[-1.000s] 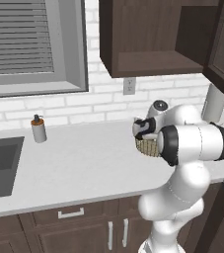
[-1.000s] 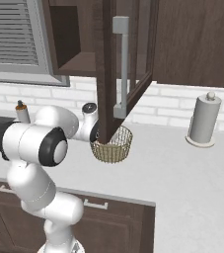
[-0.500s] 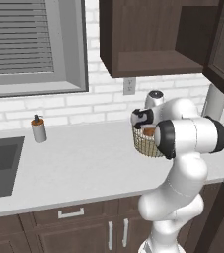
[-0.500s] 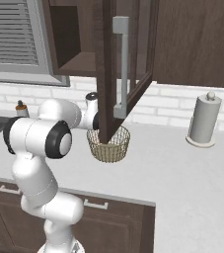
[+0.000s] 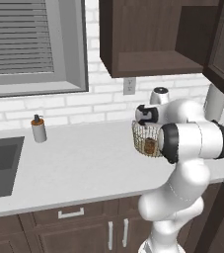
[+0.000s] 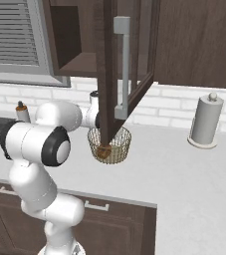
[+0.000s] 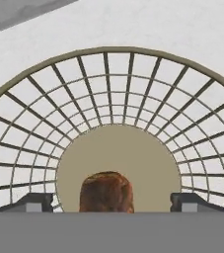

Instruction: Open the cabinet, pick up the bread from the cabinet and place it in the basket. Then move the basket to the dining counter.

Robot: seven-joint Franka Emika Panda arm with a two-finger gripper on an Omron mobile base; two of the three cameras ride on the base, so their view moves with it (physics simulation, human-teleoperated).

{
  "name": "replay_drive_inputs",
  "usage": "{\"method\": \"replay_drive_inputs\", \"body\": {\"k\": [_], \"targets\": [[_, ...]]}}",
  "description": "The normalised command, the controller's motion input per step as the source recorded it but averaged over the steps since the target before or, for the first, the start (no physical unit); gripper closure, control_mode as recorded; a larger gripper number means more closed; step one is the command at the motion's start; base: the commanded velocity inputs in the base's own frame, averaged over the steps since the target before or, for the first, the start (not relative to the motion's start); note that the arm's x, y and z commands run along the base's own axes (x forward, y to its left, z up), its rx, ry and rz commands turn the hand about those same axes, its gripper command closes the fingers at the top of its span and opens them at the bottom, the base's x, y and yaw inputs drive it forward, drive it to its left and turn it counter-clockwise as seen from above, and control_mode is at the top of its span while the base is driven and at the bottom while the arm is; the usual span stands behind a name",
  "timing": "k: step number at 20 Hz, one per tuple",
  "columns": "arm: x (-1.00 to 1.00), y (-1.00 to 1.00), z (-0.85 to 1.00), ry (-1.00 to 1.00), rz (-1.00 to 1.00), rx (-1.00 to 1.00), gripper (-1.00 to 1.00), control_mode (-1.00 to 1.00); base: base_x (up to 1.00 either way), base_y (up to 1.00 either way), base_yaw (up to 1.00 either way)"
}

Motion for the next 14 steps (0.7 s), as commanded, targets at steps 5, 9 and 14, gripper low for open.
{"method": "replay_drive_inputs", "body": {"k": [5, 9, 14], "targets": [[-0.47, 0.16, 0.04, 0.00, 0.00, 0.00, -1.00, -1.00, 0.00, 0.00, 0.00], [-0.21, 0.61, 0.60, 0.00, 0.10, 0.00, -1.00, -1.00, 0.00, 0.00, 0.00], [-0.34, 0.31, 0.38, 0.00, 0.21, -0.04, -1.00, -1.00, 0.00, 0.00, 0.00]]}}
